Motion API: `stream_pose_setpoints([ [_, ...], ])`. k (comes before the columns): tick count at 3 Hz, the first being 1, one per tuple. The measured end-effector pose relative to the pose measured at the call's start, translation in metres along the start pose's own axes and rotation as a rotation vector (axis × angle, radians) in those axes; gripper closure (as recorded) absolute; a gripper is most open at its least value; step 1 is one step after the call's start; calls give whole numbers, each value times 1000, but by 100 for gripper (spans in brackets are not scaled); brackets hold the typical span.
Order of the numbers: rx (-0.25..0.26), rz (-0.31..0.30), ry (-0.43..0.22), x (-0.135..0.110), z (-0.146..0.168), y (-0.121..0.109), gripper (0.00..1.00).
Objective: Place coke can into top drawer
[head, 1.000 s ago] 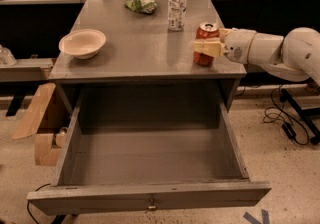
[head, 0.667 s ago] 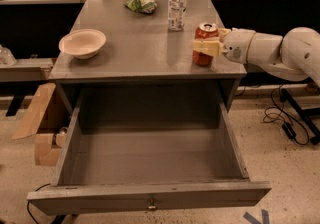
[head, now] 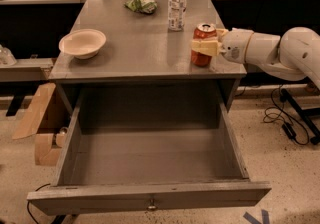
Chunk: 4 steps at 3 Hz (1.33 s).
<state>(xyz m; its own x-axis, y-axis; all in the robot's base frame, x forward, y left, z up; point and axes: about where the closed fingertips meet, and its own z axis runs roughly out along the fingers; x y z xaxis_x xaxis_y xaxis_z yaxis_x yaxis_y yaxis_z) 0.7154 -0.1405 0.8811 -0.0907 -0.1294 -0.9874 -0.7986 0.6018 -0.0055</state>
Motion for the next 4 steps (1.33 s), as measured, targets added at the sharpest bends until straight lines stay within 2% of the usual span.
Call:
stream_pose_setpoints([
  [1, -54, -45, -9, -21, 0, 40, 100],
  [2, -96, -69, -41, -32, -1, 95, 100],
  [3, -135, -86, -62, -4, 12, 169, 100],
  [4, -145, -54, -53, 40, 27, 212, 100],
])
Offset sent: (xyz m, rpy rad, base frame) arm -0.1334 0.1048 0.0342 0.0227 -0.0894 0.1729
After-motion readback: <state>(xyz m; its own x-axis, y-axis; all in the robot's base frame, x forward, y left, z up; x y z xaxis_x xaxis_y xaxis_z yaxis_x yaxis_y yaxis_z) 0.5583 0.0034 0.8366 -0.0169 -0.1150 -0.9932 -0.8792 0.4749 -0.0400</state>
